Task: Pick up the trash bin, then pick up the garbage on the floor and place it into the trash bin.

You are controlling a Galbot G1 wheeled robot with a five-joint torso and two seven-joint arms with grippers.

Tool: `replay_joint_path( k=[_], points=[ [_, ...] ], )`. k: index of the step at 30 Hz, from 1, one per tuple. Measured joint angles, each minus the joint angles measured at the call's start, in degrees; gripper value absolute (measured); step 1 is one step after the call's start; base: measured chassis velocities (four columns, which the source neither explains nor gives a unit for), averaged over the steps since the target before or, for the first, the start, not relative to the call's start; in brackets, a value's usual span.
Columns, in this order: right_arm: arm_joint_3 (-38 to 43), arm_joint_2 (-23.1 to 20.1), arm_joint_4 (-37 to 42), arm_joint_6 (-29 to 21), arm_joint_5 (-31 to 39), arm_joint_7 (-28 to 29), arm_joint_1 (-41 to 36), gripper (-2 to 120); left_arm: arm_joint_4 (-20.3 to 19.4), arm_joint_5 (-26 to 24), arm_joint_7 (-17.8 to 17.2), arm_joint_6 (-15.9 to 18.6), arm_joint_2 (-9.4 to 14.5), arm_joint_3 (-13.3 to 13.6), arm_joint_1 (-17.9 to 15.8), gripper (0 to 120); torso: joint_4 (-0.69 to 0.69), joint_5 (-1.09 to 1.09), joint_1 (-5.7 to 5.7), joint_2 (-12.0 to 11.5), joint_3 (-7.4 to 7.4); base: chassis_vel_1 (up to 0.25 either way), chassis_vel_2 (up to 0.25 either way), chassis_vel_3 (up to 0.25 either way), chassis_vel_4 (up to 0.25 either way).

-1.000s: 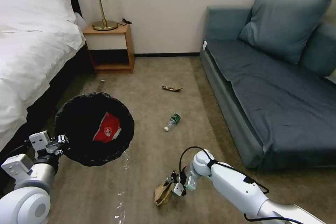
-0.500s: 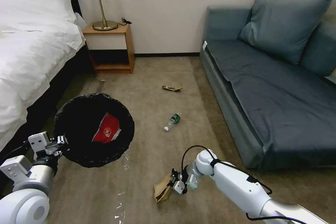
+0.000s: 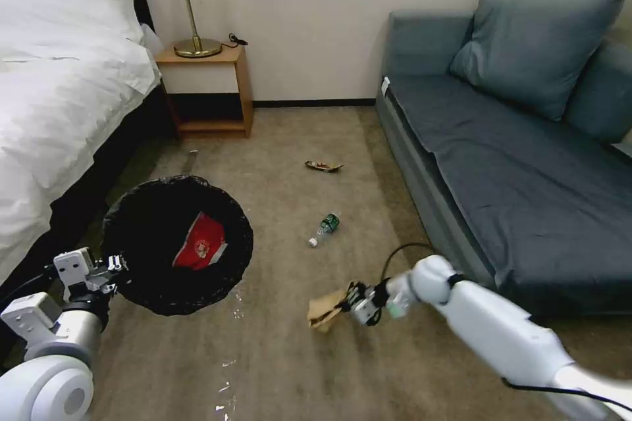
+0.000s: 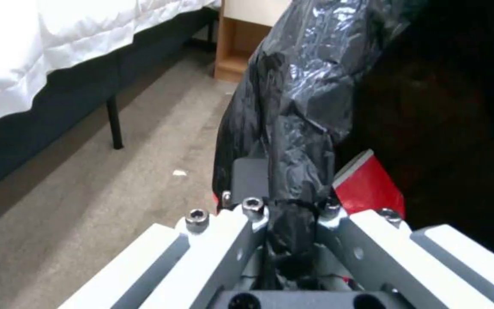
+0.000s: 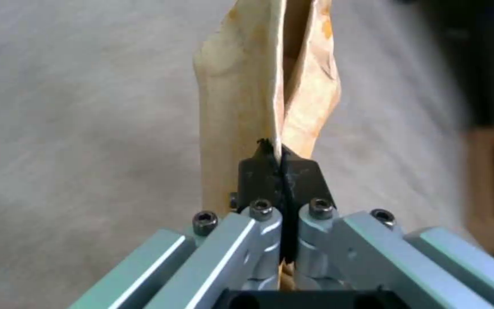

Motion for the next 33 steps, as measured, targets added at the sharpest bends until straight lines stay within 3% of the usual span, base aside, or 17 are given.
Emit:
replay_joint_path(
  k=[4,5,7,11,12,13,14,15,19,21,26,33],
  points=[
    [5.6,-2.1,2.3,-2.8,8.0,1.4,-1.7,0,0.3,0.0,0.0,-0.1,0.3,0.0,-0.4,1,0.02,0.0,0.0,0.0,0.0,0.0,0.0,0.0,0.0],
    [8.9,-3.3,3.5,-4.8,14.1,2.8,-3.0,0,0.5,0.0,0.1,-0.2,0.4,0.0,-0.6,1,0.02,0.0,0.0,0.0,0.0,0.0,0.0,0.0,0.0],
    [14.2,-4.7,4.8,-6.2,19.3,4.8,-5.2,0,0.9,0.0,0.1,-0.4,0.5,0.0,-0.9,1,0.01,0.01,0.0,0.0,0.0,0.0,0.0,0.0,0.0],
    [18.1,-5.6,6.6,-6.2,23.3,6.1,-7.4,0,1.3,0.0,0.1,-0.5,0.7,0.2,-1.2,1,0.0,0.01,0.0,0.0,0.0,0.0,0.0,0.0,0.0],
    [20.5,-7.2,11.1,-6.9,30.4,7.4,-9.6,0,1.6,0.0,0.1,-0.5,0.8,0.5,-1.5,1,-0.03,0.03,0.0,0.0,0.0,0.0,0.0,0.0,0.0],
    [20.5,-7.2,11.1,-6.9,30.4,7.4,-9.6,0,1.6,0.0,0.1,-0.5,0.8,0.5,-1.5,1,-0.03,0.03,0.0,0.0,0.0,0.0,0.0,0.0,0.0],
    [20.9,-8.2,15.5,-7.1,36.9,8.5,-10.5,0,1.8,0.0,0.1,-0.5,0.9,0.8,-1.8,1,-0.03,0.0,0.0,0.0,0.0,0.0,0.0,0.0,0.0],
    [20.0,-9.1,22.7,-8.4,43.7,11.1,-10.5,0,2.0,0.1,0.1,-0.5,0.9,1.3,-2.2,1,0.0,-0.01,0.0,0.0,0.0,0.0,0.0,0.0,0.0],
    [16.3,-8.9,30.4,-11.1,49.0,14.9,-8.0,0,2.2,0.5,0.0,-0.5,0.8,2.0,-2.6,1,0.02,-0.01,0.0,0.0,0.0,0.0,0.0,0.0,0.0],
    [10.5,-6.7,38.2,-15.9,53.2,18.3,-3.0,0,2.4,0.9,-0.1,-0.3,0.5,2.7,-2.9,1,0.03,-0.05,0.0,0.0,0.0,0.0,0.0,0.0,0.0],
    [1.0,-2.8,40.5,-19.7,53.8,19.9,3.5,0,2.2,1.0,-0.5,0.0,0.1,3.2,-2.9,1,0.04,-0.05,0.0,0.0,0.0,0.0,0.0,0.0,0.0],
    [-12.3,1.5,36.1,-20.5,51.6,20.0,10.5,0,1.5,1.0,-1.7,1.7,-0.8,4.5,-2.2,1,0.0,-0.03,0.0,0.0,0.01,0.0,0.0,0.0,0.0]
  ],
)
